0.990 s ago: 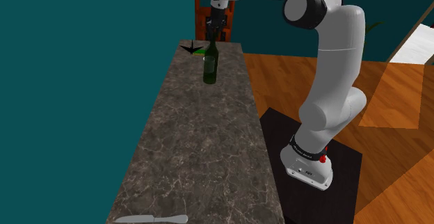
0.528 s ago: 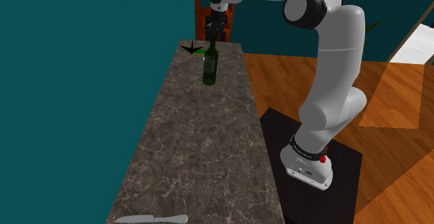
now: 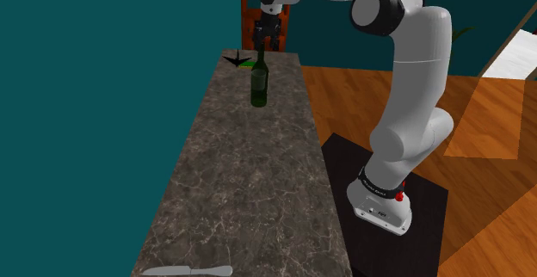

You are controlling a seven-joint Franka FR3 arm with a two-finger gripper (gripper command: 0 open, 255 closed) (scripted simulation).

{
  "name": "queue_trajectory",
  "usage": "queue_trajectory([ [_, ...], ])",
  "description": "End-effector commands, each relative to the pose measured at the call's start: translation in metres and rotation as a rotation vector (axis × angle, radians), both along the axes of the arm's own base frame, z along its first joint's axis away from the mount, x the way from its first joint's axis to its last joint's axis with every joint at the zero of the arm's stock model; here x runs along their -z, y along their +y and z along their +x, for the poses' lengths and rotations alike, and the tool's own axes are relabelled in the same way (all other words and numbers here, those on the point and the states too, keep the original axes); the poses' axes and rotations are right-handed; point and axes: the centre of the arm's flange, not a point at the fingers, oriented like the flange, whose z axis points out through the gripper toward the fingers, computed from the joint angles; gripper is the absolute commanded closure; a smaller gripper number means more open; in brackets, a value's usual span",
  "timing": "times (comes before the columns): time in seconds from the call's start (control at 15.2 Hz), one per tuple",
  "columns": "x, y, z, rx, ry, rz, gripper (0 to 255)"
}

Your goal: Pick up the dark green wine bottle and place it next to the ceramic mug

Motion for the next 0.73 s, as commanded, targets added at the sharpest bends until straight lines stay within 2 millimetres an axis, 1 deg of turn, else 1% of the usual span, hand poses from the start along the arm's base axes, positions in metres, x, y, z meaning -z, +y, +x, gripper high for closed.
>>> queue_trajectory([
  [0.0,-0.013,-0.001,-0.001,0.000,0.000,0.000,0],
  [0.2,-0.050,-0.002,-0.005,0.000,0.000,0.000,0],
  [0.66,-0.050,-0.002,-0.005,0.000,0.000,0.000,0],
])
